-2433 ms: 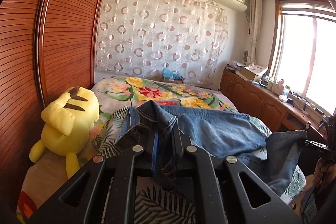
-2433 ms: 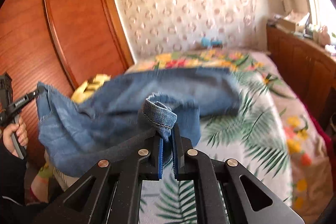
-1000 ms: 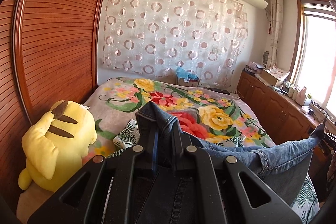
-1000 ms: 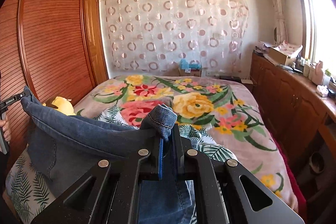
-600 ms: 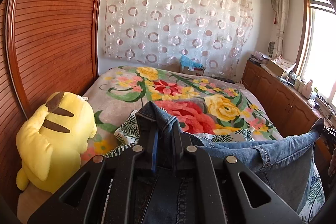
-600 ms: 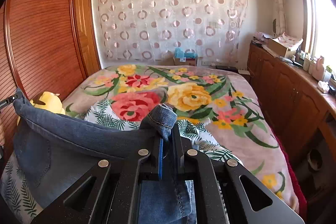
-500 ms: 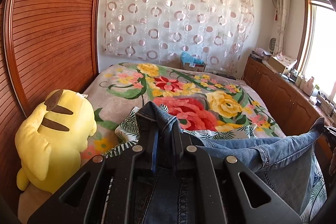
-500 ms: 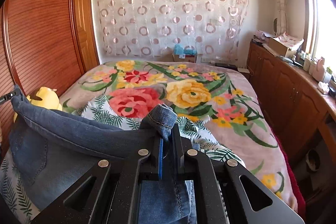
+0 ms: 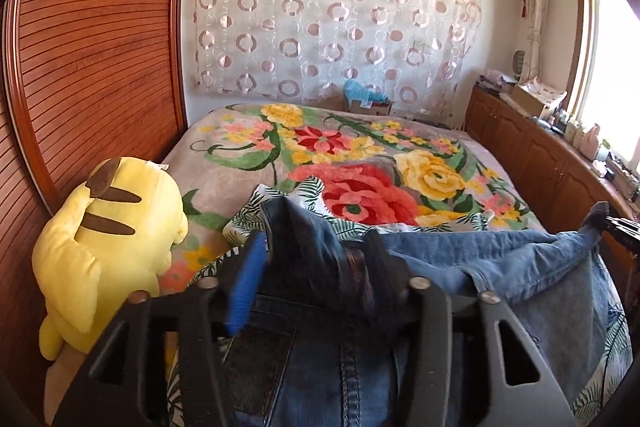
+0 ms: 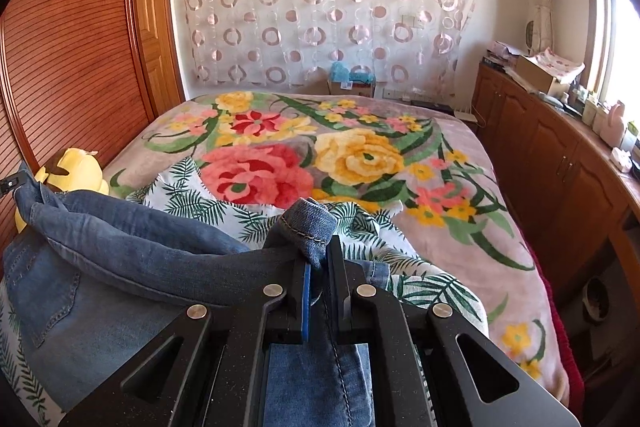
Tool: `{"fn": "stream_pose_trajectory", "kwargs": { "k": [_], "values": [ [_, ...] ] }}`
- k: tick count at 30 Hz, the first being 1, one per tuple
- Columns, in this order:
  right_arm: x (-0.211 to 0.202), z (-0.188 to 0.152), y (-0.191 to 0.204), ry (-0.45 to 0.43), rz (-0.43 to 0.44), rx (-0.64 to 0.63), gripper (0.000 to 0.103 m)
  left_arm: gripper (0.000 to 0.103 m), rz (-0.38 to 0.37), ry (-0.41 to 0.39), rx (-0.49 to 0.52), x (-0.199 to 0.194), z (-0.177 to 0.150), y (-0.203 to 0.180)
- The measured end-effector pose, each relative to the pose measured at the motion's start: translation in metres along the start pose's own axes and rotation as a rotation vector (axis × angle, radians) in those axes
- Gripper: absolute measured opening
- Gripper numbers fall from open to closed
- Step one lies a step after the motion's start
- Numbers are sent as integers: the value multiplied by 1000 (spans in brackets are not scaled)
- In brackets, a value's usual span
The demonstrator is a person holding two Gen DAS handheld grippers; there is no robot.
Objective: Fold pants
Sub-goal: 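Lower the folded jeans onto the bed and open both tools, then grasp the folded hem edge of the jeans with the right tool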
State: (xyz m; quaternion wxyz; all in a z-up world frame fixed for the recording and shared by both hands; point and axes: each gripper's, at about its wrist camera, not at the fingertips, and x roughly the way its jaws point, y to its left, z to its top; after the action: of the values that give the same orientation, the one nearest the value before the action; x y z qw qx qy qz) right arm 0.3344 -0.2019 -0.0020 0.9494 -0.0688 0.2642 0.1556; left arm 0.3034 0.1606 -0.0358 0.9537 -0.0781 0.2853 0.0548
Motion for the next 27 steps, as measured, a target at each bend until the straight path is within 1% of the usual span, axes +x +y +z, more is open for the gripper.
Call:
{"fn": "stream_pose_trajectory", "kwargs": {
  "k": [2,5,11,13,16,18,22,25,27],
  "values": [
    [1,1,1,5,-9,-8,6,84,-21,-4,-3,-8,-4,-1],
    [1,2,1,5,-16,-9,6,84,-52,14,12,-16,-10,-8],
    [-7,-1,-1,15,-12,14,7,84,-59,43,103,-27,-28,-34],
    [-11,-5,-2,26,-26,13,29,84,-82,62,115,-28,-37,-41],
    [-21,-13,-9,45,-33,24,43,84,-124,91,130,-28,-51,-52],
    [-29,-22,-16,57,-24,37,44,84,-140,108,142,-26,-58,-59],
    [-35,-34,-25,125,-7,41,44,84,-166,142,173,-15,-69,-70],
    [-38,-40,-32,156,35,62,44,84,-173,168,182,-8,-77,-73],
    [-38,-42,-34,172,48,69,44,84,-180,186,184,-5,-82,-73]
  ]
}}
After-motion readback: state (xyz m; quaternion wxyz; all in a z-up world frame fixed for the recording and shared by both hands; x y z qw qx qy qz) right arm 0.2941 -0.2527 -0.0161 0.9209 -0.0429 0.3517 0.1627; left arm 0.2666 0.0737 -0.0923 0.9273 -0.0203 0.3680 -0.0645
